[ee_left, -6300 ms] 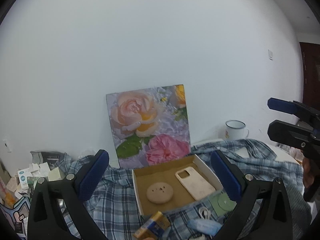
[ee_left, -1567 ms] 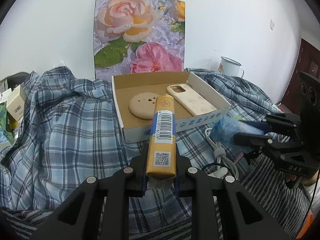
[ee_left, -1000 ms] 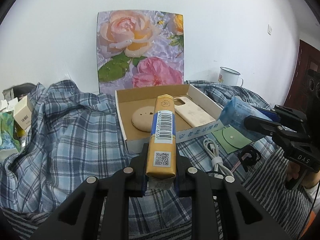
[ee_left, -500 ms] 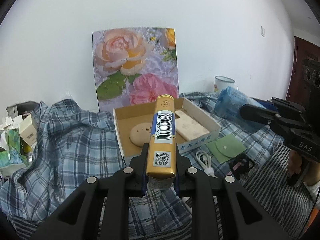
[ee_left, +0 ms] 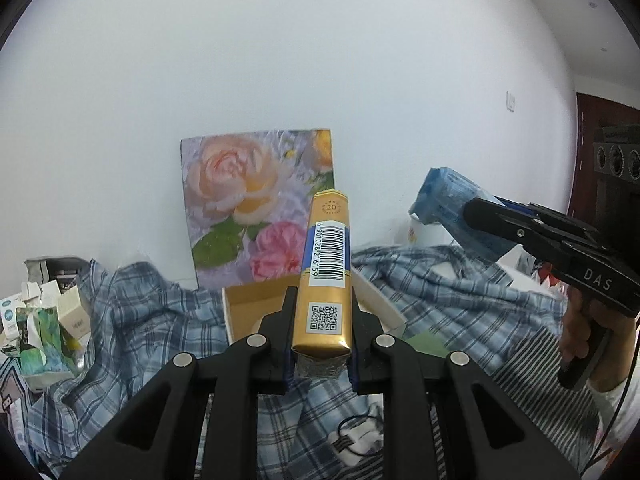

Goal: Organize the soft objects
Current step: 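Lift the pack with the left tool while the right tool lifts the mask over the box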

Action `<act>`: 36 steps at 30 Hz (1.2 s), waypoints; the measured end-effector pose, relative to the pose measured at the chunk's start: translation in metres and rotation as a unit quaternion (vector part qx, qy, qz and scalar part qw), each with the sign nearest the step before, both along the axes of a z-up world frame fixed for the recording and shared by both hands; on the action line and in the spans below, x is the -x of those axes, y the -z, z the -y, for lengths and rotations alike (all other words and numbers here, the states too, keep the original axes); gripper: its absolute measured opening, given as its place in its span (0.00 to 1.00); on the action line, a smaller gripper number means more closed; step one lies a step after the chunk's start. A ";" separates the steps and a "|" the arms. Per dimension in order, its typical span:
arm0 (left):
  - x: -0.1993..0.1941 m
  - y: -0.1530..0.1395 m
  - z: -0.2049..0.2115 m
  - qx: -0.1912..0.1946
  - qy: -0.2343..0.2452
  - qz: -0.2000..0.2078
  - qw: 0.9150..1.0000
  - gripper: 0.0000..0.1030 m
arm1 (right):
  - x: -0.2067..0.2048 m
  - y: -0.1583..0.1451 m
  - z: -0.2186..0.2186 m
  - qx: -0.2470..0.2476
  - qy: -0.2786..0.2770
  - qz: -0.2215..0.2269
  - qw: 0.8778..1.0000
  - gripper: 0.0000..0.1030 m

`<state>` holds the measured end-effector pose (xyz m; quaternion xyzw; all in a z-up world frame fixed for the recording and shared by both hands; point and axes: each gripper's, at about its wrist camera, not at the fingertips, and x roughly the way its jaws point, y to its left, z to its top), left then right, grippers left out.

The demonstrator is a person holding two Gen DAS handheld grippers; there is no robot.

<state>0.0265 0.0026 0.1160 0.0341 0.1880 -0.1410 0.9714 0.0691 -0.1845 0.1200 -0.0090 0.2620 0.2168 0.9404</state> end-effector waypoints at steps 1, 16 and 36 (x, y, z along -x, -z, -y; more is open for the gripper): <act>0.000 -0.002 0.001 0.000 0.001 0.001 1.000 0.20 | 0.000 -0.003 0.001 -0.004 0.002 0.003 1.000 0.19; -0.019 -0.044 0.019 0.024 0.003 0.032 0.999 0.20 | -0.020 -0.054 0.007 -0.057 0.004 0.049 0.997 0.19; -0.053 -0.090 0.015 0.033 -0.015 0.069 0.997 0.20 | -0.065 -0.099 0.013 -0.106 0.029 0.086 0.990 0.19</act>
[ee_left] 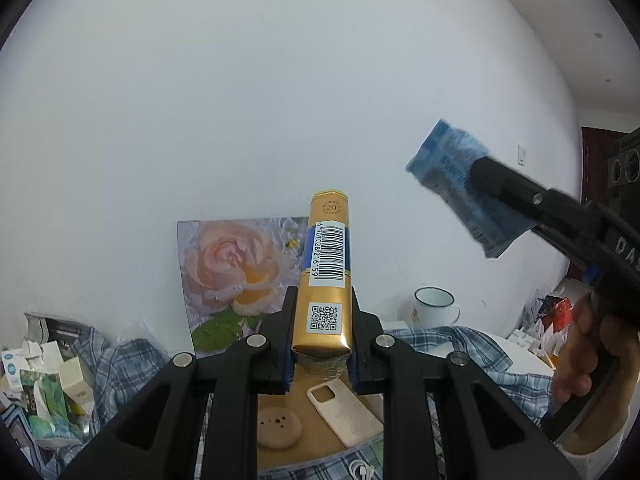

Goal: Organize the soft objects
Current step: 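Lift the pack with the left tool while the right tool lifts the mask over the box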

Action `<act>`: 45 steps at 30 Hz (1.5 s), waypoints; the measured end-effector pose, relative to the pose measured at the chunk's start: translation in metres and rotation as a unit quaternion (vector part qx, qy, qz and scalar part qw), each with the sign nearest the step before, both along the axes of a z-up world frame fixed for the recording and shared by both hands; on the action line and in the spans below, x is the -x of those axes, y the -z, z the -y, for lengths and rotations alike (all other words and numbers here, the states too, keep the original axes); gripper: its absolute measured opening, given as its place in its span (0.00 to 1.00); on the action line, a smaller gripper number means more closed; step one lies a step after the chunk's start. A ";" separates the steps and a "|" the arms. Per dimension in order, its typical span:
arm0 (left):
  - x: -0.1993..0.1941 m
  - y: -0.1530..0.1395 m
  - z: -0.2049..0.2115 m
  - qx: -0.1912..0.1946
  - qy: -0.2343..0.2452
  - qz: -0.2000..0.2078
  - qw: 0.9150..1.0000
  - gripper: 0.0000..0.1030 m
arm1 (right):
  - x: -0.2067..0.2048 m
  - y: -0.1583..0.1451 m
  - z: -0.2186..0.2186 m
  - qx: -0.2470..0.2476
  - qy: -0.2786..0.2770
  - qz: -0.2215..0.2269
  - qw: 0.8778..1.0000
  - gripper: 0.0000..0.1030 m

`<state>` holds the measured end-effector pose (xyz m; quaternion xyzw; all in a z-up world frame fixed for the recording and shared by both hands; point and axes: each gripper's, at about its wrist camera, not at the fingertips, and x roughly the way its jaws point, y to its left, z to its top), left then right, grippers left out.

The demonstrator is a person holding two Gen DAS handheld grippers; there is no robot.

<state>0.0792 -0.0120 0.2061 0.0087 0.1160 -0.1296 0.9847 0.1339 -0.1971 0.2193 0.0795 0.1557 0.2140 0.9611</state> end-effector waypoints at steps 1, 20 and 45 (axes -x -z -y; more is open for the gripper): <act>-0.001 -0.001 0.001 -0.001 0.000 0.001 1.000 0.20 | -0.003 0.002 0.000 0.000 0.002 -0.001 1.000 0.19; -0.058 0.044 -0.002 -0.008 -0.038 -0.051 0.998 0.20 | -0.034 0.046 -0.011 0.016 0.013 -0.056 0.998 0.19; -0.117 0.122 -0.007 -0.022 -0.064 -0.148 0.987 0.20 | -0.076 0.138 -0.032 0.047 0.015 -0.161 0.986 0.19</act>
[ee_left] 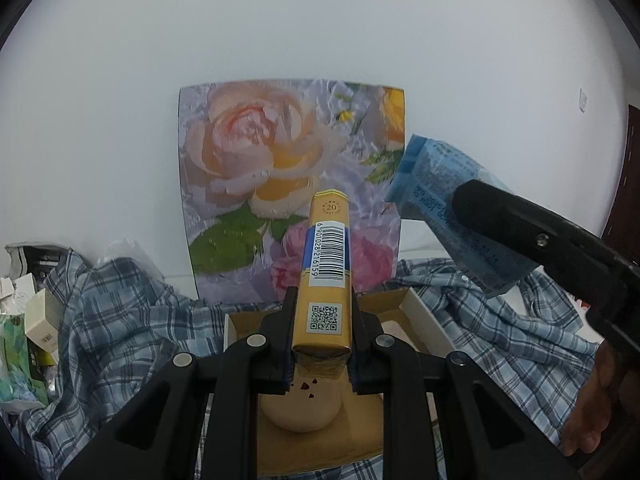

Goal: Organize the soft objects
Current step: 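Lift the pack with the left tool while the right tool lifts the mask over the box, then lower both held items into the white box and open both tools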

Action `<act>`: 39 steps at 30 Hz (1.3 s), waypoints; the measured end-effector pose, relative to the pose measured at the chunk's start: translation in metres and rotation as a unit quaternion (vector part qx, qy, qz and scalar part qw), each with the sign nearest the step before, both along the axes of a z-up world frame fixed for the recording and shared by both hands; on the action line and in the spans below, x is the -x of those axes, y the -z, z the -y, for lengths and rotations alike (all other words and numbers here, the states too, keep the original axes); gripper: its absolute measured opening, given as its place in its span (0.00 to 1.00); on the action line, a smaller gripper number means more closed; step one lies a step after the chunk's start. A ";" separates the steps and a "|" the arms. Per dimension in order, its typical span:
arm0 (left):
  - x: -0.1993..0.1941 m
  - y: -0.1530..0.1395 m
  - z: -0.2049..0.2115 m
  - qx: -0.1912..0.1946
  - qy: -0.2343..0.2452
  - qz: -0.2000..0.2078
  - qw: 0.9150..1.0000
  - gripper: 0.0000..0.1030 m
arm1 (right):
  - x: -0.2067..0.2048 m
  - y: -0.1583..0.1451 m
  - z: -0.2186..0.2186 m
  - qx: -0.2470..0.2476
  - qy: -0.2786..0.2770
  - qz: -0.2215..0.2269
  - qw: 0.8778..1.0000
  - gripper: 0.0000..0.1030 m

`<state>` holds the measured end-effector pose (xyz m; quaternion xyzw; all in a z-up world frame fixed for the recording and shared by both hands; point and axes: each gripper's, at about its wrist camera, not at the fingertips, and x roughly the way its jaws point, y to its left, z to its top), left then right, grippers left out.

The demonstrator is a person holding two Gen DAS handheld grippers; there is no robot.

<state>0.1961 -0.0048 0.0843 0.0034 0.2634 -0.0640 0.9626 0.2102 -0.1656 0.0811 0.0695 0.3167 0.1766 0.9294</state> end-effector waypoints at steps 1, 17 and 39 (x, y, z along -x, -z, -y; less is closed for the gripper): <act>-0.001 0.001 0.000 0.000 0.000 -0.003 1.000 0.21 | -0.002 0.005 0.001 0.000 0.001 -0.005 1.000 0.19; -0.024 0.041 -0.001 -0.017 -0.008 -0.056 0.998 0.20 | -0.017 0.076 0.013 -0.006 0.019 -0.083 0.996 0.19; -0.047 0.095 0.005 -0.034 -0.002 -0.139 0.990 0.21 | -0.028 0.140 0.005 -0.002 0.004 -0.195 0.981 0.19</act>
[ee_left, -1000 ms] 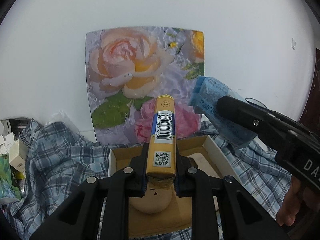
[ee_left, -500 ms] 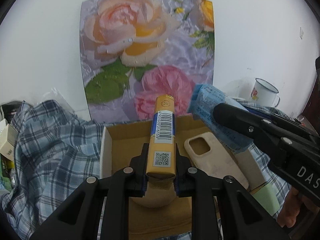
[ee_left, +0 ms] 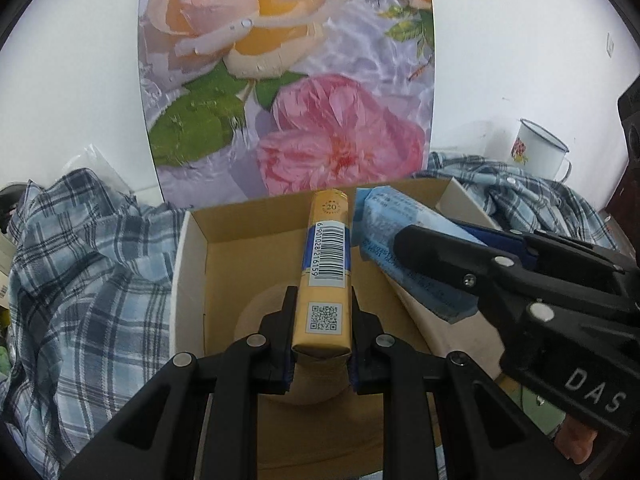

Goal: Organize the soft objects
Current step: 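Lower both held items into the white box and open both tools, then raise both tools out of the box and back away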

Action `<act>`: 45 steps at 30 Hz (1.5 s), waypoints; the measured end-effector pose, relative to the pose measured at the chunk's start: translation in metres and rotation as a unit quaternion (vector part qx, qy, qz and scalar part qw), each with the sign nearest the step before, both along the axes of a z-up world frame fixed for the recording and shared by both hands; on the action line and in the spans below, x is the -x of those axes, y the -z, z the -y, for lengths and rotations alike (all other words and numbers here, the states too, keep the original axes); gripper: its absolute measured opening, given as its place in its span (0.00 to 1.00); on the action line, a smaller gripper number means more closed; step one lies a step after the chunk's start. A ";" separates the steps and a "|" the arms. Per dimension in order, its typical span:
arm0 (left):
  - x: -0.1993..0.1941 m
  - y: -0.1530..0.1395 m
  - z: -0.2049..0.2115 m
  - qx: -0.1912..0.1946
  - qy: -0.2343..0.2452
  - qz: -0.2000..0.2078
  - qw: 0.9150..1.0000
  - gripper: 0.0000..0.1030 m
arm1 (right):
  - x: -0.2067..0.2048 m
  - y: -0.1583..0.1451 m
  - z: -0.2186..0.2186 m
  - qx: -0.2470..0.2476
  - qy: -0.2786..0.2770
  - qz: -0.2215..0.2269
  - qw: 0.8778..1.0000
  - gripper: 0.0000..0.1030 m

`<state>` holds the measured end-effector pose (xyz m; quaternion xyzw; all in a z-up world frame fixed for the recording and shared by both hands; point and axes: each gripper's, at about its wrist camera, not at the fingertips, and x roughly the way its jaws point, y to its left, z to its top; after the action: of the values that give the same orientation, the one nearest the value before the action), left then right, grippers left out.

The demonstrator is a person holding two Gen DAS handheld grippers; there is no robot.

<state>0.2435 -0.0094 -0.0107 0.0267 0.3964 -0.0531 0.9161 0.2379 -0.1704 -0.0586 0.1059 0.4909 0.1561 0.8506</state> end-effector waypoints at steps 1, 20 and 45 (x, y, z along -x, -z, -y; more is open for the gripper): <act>0.000 0.001 0.001 -0.002 0.000 -0.001 1.000 0.21 | 0.000 0.002 -0.002 0.005 -0.002 -0.004 1.000 0.19; 0.007 -0.017 -0.008 -0.018 -0.044 0.054 0.997 1.00 | -0.001 -0.009 0.011 -0.001 0.035 0.007 0.999 0.97; 0.047 -0.100 -0.035 0.045 -0.042 0.133 0.989 1.00 | 0.013 -0.103 0.005 0.026 0.012 0.129 0.991 1.00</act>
<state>0.1964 0.0257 0.0891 -0.0249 0.2692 -0.0283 0.9623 0.2253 -0.1753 0.0440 0.0683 0.3794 0.1457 0.9111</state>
